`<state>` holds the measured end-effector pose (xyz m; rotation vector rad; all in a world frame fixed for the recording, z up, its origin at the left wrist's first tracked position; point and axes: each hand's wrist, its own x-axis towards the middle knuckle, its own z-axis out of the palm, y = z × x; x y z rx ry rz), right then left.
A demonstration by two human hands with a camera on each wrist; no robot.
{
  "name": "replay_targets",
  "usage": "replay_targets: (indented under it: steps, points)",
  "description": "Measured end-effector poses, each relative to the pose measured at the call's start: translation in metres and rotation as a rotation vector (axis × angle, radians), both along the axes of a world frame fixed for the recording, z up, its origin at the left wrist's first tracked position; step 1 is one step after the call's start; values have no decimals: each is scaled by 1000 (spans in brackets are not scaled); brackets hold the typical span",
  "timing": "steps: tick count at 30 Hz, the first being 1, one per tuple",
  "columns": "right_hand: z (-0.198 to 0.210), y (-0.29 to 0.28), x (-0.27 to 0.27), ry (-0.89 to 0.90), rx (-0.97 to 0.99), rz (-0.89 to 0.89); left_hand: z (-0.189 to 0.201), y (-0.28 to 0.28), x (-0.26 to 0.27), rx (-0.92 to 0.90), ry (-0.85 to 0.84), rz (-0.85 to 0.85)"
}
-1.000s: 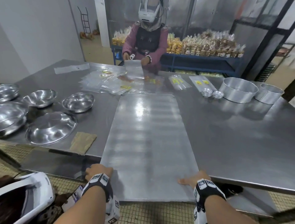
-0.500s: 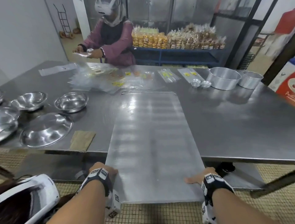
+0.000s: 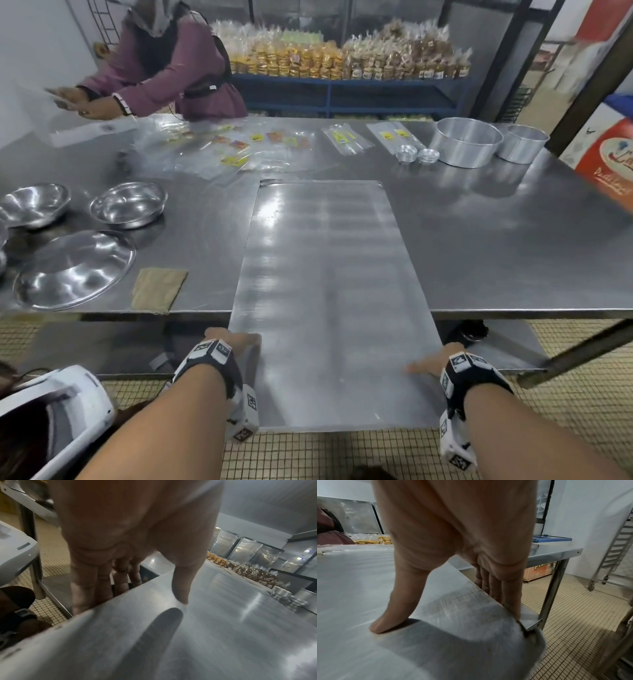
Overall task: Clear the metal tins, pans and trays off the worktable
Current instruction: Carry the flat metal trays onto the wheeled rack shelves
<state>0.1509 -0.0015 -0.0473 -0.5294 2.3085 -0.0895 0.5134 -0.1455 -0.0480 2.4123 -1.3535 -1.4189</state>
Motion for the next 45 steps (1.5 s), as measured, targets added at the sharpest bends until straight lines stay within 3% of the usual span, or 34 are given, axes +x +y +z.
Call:
replay_targets:
  steps: [5,13,16,19,30,39,45]
  points:
    - [1,-23,-3,40,-186,-57,0,-12,-21,-70,-16,22]
    - [-38,-70,-24,49,-236,-143,-25,-41,-31,-149,-32,143]
    - [-22,-67,-14,29,-266,-201,-27,-38,-31,-174,-10,258]
    - [-18,-55,-11,-13,-267,-273,-29,-33,-29,-172,12,253]
    - [1,45,6,-110,-317,-517,-33,4,-37,-111,68,144]
    - [1,151,-7,-94,-386,-787,-22,49,-99,-84,129,3]
    - [-1,242,-1,0,-521,-1144,-12,104,-153,-190,139,-194]
